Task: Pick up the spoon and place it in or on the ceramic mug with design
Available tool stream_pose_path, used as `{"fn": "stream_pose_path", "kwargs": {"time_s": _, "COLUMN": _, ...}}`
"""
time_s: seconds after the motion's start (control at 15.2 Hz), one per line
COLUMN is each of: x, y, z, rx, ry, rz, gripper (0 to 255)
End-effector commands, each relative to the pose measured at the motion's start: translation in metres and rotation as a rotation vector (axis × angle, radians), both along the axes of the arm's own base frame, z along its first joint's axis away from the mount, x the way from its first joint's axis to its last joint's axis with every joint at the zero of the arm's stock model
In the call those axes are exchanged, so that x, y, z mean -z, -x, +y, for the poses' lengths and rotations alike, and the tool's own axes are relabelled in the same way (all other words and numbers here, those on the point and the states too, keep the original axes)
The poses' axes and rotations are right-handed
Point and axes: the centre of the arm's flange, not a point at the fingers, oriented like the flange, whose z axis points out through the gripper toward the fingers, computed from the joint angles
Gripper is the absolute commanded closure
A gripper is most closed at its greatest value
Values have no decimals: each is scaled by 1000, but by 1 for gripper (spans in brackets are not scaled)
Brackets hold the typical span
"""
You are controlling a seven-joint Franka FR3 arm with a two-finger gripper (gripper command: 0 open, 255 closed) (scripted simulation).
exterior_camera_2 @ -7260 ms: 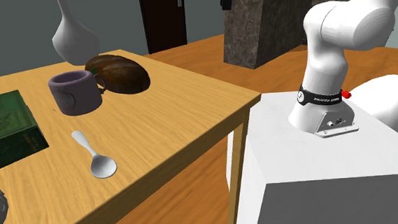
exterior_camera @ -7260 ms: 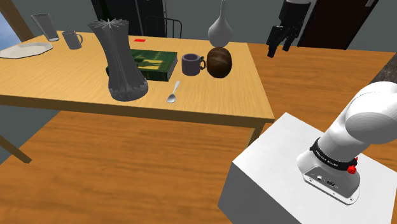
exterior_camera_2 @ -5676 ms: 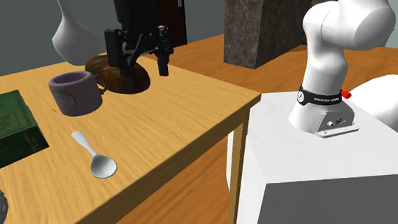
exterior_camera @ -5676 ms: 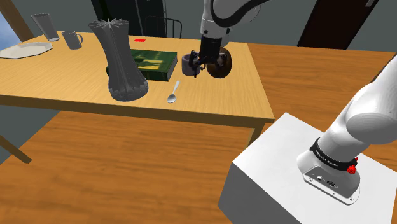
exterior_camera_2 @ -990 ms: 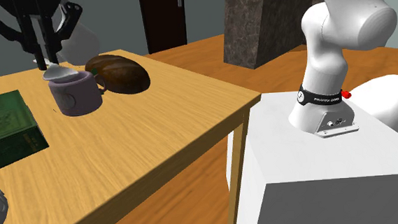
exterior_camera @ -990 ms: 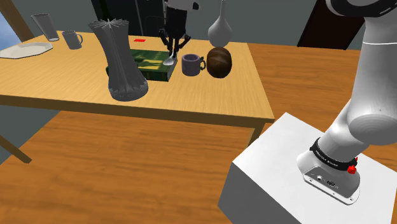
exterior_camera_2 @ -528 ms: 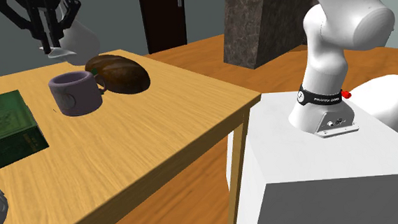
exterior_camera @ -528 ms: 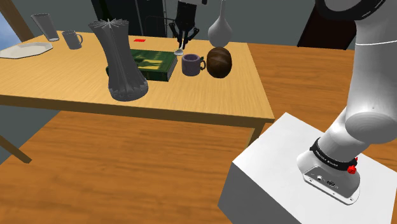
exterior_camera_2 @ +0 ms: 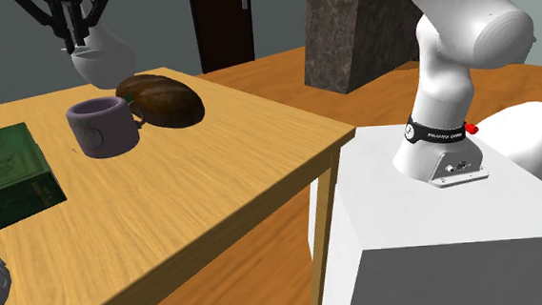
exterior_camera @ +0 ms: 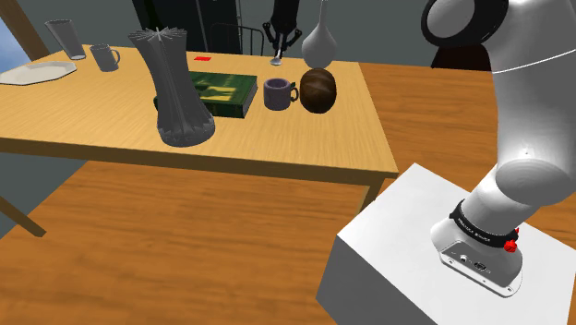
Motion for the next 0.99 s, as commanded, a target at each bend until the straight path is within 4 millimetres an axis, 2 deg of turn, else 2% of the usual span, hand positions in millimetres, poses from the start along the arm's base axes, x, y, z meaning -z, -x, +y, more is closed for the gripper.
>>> {"fn": "stream_pose_path", "kwargs": {"time_s": 0.0, "x": 3, "y": -11, "z": -24, "rx": -2, "ry": 0, "rz": 0, "gripper": 255}}
{"fn": "stream_pose_path", "kwargs": {"time_s": 0.92, "x": 76, "y": -11, "z": -24, "rx": -2, "ry": 0, "rz": 0, "gripper": 255}}
